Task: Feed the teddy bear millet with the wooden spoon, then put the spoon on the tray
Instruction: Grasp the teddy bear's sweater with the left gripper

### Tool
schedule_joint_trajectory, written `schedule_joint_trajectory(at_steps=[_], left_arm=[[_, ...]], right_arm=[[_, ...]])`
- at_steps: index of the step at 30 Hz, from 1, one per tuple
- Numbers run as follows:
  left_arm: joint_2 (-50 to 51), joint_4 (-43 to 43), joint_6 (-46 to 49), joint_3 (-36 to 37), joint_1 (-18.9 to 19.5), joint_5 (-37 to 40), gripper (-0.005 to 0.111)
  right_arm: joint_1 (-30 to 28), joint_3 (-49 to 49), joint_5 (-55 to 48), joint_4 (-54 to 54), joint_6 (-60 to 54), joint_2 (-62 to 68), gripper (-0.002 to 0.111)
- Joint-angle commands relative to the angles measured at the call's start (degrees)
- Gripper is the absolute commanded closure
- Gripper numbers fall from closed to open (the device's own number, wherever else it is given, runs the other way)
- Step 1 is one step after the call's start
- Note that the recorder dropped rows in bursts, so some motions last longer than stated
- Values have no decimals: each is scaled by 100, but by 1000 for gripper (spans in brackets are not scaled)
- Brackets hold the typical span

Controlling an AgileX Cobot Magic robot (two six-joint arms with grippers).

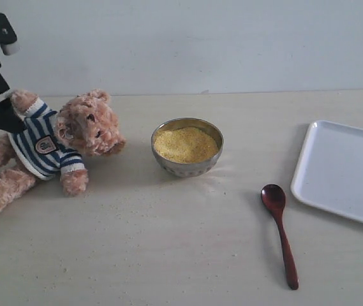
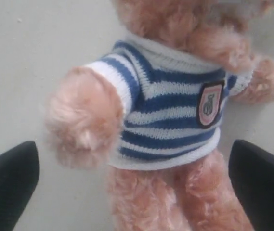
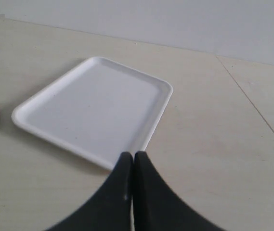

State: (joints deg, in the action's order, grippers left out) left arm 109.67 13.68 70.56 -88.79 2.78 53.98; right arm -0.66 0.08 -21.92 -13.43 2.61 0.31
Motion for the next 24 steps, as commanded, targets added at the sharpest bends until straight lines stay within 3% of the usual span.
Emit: schedule_joint_trajectory(at_steps=[1, 9, 24], left_arm=[[416, -512, 264, 20, 29, -171, -3], [924, -372, 248, 20, 58, -880, -3], [1122, 988, 944, -254, 58, -209, -3]], right_arm=[[16, -8, 15, -30, 10, -31, 108], [16, -8, 15, -30, 10, -31, 108], [16, -8, 15, -30, 10, -31, 108]])
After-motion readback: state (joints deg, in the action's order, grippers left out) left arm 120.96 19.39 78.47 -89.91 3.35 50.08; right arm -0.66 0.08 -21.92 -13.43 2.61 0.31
